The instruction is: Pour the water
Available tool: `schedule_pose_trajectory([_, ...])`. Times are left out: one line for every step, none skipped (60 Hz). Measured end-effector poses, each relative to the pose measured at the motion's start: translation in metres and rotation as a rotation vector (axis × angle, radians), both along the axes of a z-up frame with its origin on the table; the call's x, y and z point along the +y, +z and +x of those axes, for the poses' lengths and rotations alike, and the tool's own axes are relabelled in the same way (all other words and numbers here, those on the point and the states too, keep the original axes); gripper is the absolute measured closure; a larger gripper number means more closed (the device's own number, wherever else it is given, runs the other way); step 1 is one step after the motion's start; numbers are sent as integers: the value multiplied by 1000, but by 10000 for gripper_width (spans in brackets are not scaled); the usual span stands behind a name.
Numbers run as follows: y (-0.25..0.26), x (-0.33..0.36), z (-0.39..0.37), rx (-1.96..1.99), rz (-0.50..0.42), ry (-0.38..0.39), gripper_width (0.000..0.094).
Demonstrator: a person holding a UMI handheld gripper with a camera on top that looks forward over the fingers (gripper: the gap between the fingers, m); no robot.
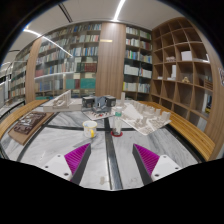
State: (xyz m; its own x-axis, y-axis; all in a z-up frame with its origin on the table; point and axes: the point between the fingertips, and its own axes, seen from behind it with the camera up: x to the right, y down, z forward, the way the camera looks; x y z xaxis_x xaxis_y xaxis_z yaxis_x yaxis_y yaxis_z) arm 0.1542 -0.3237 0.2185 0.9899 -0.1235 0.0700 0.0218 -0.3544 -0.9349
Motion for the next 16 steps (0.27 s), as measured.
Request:
schedule_pose_trajectory([-1,-2,-1,1,-2,0,80])
schedule_pose_trajectory([-1,-3,-2,4,-3,0,79])
schedule_pose_trajectory([0,-5,-1,7,-3,0,79])
schedule_pose_trajectory([0,-6,0,9,-2,1,77])
schedule_pose_trajectory([1,-9,-2,8,0,-1,78])
schedule_pose_trajectory([2,-10,-2,5,3,-1,77])
schedule_pose_trajectory([4,-11,-2,2,6,-1,77])
schedule_pose_trajectory([4,-12,-3,0,9,0,78])
schedule_pose_trajectory([5,-13,-4,0,10,1,79])
schedule_pose_trajectory([5,-13,-4,2,11,3,80])
schedule_pose_trajectory([5,-14,-5,6,10,6,79])
schedule_pose_trajectory([6,-14,-6,13,10,9,79])
schedule_pose_trajectory([6,-14,-7,20,8,12,80])
schedule_pose_trajectory([5,-14,-8,27,8,14,80])
schedule_pose_trajectory([6,-14,-9,31,8,14,78])
schedule_pose_trajectory([6,-15,-9,34,8,13,79])
